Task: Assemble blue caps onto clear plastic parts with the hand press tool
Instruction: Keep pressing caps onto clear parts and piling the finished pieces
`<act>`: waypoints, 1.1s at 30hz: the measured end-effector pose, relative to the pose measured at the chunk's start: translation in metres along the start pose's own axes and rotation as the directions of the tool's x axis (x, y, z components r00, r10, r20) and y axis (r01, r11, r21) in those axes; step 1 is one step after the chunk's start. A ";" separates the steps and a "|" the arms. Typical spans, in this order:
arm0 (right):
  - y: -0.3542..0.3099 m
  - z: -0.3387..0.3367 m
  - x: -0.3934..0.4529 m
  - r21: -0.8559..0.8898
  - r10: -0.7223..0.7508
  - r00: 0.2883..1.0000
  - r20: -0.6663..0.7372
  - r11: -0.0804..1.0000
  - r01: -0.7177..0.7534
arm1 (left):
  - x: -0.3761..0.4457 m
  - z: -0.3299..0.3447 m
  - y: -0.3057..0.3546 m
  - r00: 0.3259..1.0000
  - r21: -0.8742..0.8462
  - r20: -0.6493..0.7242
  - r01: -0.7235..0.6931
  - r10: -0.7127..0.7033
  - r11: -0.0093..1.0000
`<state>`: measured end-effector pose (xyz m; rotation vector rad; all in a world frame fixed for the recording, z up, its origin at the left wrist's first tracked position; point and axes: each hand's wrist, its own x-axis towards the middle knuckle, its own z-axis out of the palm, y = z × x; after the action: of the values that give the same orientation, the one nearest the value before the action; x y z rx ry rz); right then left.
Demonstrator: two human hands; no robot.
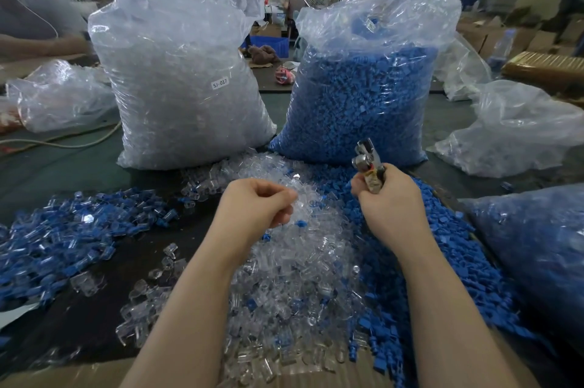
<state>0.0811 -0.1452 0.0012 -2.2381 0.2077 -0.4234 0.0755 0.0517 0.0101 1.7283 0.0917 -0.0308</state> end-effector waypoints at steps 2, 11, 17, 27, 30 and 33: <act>-0.004 0.000 -0.002 0.043 -0.039 0.999 -0.007 0.998 0.040 | -0.001 0.003 0.000 1.000 -0.004 0.008 -0.011 0.011 1.000; -0.010 0.002 -0.006 0.224 -0.104 0.994 0.019 0.970 0.097 | -0.001 0.014 -0.003 0.996 -0.017 -0.085 -0.024 0.022 1.000; -0.019 0.003 -0.010 0.390 -0.166 0.984 0.064 0.912 0.129 | -0.003 0.018 0.002 0.991 -0.163 -0.120 -0.078 0.059 0.984; -0.030 0.015 -0.017 0.419 -0.221 0.975 -0.033 0.882 0.214 | -0.008 0.028 0.010 0.997 -0.426 -0.059 -0.077 0.058 0.901; -0.030 0.019 -0.018 0.398 -0.204 0.976 -0.071 0.892 0.215 | -0.010 0.032 0.012 0.995 -0.468 -0.078 -0.091 0.061 0.879; -0.030 0.021 -0.019 0.377 -0.198 0.974 -0.106 0.899 0.224 | -0.012 0.034 0.013 0.990 -0.461 -0.109 -0.126 0.085 0.878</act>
<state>0.0714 -0.1057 0.0076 -1.8610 -0.0845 -0.5998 0.0659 0.0154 0.0187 1.2456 0.0614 0.1381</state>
